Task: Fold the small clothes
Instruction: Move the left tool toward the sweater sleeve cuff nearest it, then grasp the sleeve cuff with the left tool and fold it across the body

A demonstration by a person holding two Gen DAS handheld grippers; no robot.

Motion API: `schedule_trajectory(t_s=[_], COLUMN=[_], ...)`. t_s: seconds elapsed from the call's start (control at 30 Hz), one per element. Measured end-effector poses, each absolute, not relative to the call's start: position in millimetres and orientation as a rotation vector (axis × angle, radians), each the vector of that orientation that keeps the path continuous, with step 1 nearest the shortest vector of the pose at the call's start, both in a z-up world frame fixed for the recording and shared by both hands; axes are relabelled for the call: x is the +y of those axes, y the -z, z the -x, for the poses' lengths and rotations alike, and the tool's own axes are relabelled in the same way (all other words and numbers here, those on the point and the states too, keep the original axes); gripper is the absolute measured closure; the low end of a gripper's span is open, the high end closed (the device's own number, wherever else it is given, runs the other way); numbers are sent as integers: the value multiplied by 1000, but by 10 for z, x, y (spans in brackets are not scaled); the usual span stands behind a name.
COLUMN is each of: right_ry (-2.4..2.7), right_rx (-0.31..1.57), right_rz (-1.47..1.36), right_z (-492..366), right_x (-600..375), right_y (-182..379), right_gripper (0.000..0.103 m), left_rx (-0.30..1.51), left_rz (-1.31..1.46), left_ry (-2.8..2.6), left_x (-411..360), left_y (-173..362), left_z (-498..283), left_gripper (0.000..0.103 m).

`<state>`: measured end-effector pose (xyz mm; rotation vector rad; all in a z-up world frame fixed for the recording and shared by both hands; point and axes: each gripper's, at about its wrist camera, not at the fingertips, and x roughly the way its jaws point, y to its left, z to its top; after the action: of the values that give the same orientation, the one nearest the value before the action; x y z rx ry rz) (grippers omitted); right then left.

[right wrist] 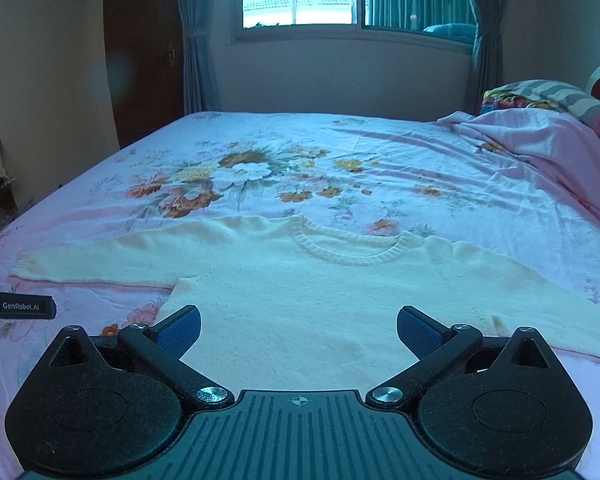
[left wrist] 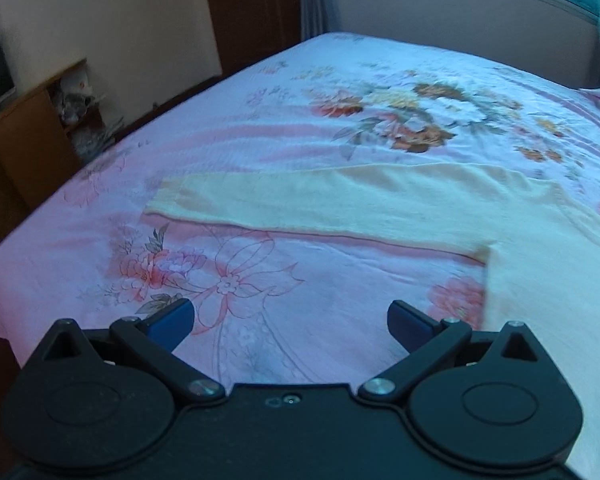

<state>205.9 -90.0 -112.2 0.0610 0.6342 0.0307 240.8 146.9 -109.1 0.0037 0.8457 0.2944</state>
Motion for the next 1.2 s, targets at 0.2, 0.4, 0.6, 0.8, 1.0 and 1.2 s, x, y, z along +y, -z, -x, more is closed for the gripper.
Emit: schedule_trajectory(t_s=[0.2, 0.4, 0.6, 0.8, 1.0, 1.2], right_ry=[-42, -36, -30, -47, -33, -14], right_rx=[651, 650, 664, 670, 692, 703], right_rz=[-55, -47, -35, -31, -40, -40], right_z=[-2329, -2668, -3049, -3188, -3238, -3243], right_x=[-826, -754, -663, -615, -637, -695], right_y=[1281, 1447, 1581, 1664, 1777, 1834], right_gripper=[0, 0, 0, 0, 0, 0], left_rx=[892, 938, 970, 945, 882, 816], left_rz=[96, 200, 339, 564, 727, 847], left_ry=[-344, -355, -361, -394, -396, -396], left_x=[1844, 2189, 2563, 3062, 3423, 3643], left_y=[1265, 1443, 1624, 1810, 1929, 2002], left_z=[-2733, -3041, -3362, -3552, -3656, -3727], left_gripper=[6, 12, 34, 42, 77, 95])
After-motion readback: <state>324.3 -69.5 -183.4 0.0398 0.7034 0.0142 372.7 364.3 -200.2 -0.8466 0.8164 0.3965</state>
